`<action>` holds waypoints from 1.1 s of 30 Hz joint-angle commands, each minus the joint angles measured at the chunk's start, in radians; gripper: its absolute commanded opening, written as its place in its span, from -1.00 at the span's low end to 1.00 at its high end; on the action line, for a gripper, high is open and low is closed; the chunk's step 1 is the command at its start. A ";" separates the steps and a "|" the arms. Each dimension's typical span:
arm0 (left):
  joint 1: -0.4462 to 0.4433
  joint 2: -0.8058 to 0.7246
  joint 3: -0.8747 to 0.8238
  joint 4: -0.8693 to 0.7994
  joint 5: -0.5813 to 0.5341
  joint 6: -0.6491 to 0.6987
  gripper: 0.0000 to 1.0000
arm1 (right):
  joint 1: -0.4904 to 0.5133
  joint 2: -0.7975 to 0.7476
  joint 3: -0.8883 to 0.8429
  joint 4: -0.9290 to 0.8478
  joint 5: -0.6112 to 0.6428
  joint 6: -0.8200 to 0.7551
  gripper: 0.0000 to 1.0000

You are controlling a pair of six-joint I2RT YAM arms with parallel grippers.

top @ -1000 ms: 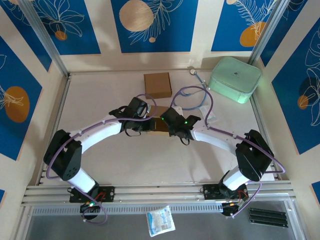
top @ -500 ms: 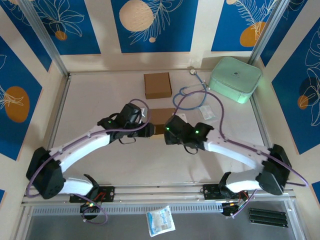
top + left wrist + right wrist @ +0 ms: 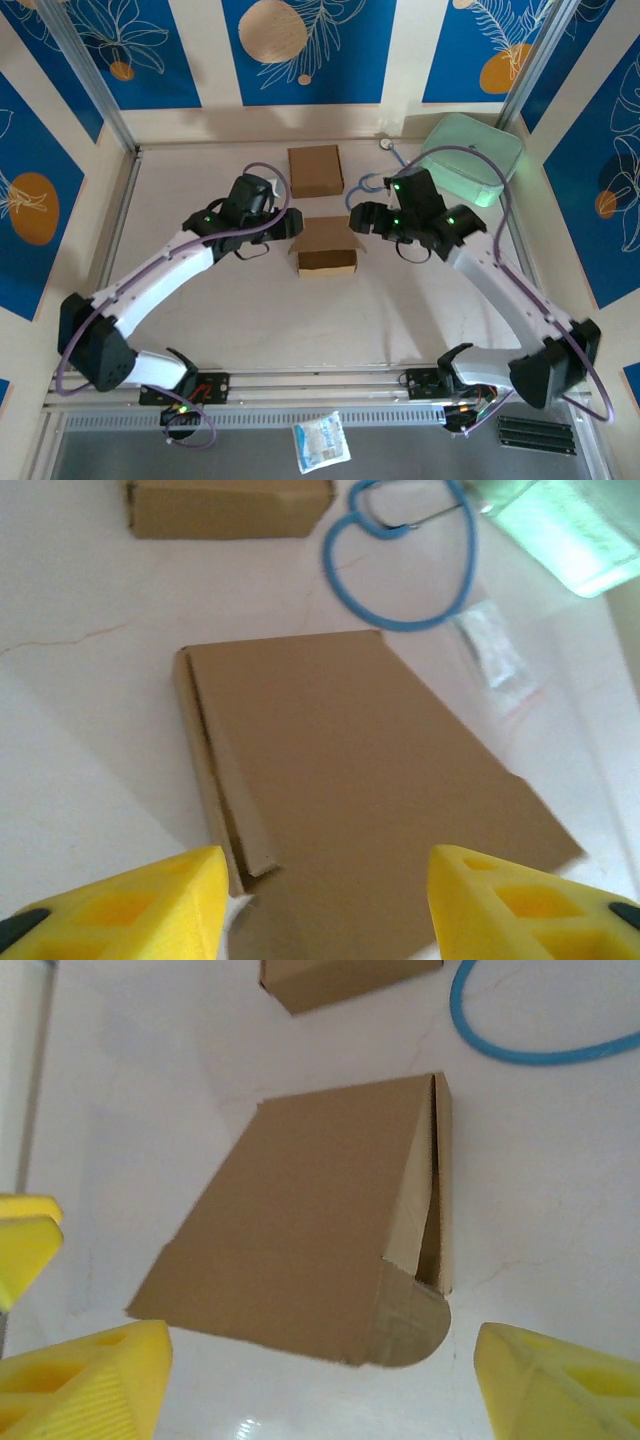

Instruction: Fold the paper box

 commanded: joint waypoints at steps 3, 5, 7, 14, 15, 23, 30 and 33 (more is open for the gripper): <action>0.065 0.091 0.033 0.028 0.117 0.067 0.04 | -0.024 0.113 0.037 -0.018 -0.122 -0.089 0.44; 0.066 0.124 0.046 0.029 0.169 0.087 0.02 | -0.027 0.136 0.026 0.009 -0.117 -0.079 0.37; 0.066 0.154 0.049 0.038 0.227 0.093 -0.01 | -0.030 0.152 0.007 0.044 -0.113 -0.071 0.26; 0.065 0.184 0.005 0.066 0.237 0.094 -0.29 | -0.013 0.232 -0.011 0.041 -0.055 -0.096 0.08; 0.066 0.191 -0.003 0.069 0.241 0.097 -0.30 | -0.009 0.244 -0.017 0.038 -0.035 -0.103 0.08; 0.054 0.277 -0.123 0.133 0.271 0.091 -0.34 | 0.040 0.359 -0.089 0.041 0.123 -0.140 0.11; 0.052 0.240 -0.128 0.113 0.220 0.115 -0.26 | 0.079 0.349 -0.018 -0.023 0.156 -0.157 0.22; 0.052 0.199 -0.093 0.098 0.180 0.120 -0.02 | 0.068 0.295 -0.013 0.006 0.117 -0.139 0.34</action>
